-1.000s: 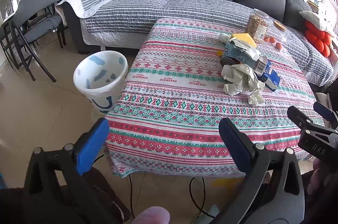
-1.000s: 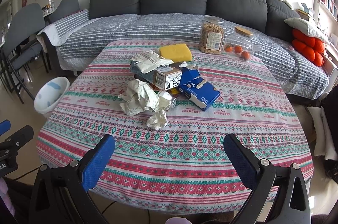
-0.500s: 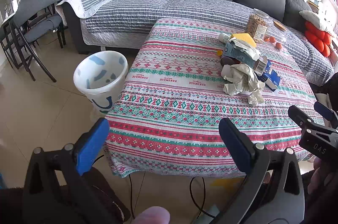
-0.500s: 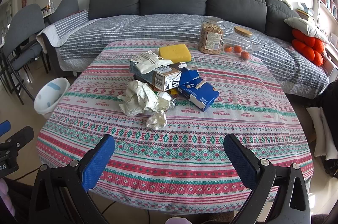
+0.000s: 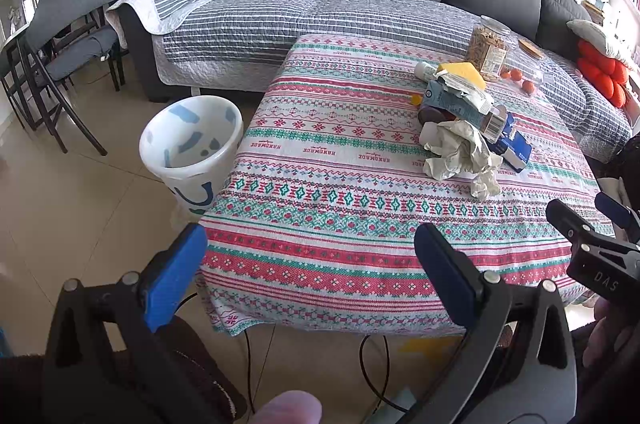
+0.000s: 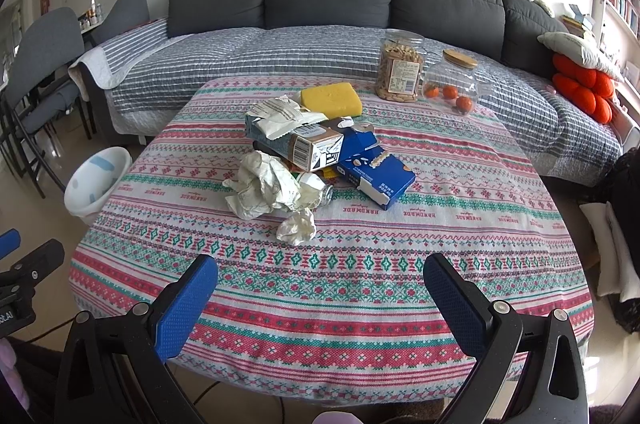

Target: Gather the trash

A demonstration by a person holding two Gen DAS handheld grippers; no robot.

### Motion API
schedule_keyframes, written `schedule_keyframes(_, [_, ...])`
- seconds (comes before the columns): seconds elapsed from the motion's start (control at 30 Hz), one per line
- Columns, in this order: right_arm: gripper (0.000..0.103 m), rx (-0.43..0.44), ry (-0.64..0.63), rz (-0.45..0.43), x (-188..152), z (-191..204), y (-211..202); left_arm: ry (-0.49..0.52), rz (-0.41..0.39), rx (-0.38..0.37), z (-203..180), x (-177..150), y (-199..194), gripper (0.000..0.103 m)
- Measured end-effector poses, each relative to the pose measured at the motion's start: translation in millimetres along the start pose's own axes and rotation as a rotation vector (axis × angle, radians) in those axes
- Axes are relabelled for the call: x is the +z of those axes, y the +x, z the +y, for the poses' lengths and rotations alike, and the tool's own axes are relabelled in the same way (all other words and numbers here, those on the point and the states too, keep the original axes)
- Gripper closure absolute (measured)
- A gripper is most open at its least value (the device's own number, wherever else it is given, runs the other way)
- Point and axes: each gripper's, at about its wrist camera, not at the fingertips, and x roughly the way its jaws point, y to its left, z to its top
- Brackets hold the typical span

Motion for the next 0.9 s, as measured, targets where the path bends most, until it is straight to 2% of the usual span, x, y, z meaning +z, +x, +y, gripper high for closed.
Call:
schedule_keyframes(0.13, [0.000, -0.020, 0.016, -0.001, 2.6, -3.7, -1.4, 0.000, 0.002, 0.001, -0.4, 0.9, 0.5, 0.000])
schedule_keyframes(0.33, [0.000, -0.029, 0.062, 0.066, 30.4, -26.7, 9.2, 0.036, -0.022, -0.022, -8.4, 16.9, 5.5, 0.000])
schedule_keyframes(0.6, [0.000, -0.073, 0.085, 0.173, 77.6, -70.3, 45.1, 0.177, 0.121, -0.153, -45.8, 58.6, 48.6, 0.000])
schedule_keyframes(0.73, [0.000, -0.105, 0.096, 0.208, 94.2, -92.7, 67.9, 0.213, 0.110, -0.192, -65.1, 80.8, 60.6, 0.000])
schedule_keyframes(0.83, [0.000, -0.110, 0.139, 0.202, 99.2, -110.0, 84.1, 0.233, 0.105, -0.228, -80.7, 100.2, 71.5, 0.000])
schedule_keyframes(0.9, [0.000, -0.100, 0.163, 0.237, 100.6, -119.8, 99.7, 0.247, 0.102, -0.251, -92.8, 111.4, 79.4, 0.000])
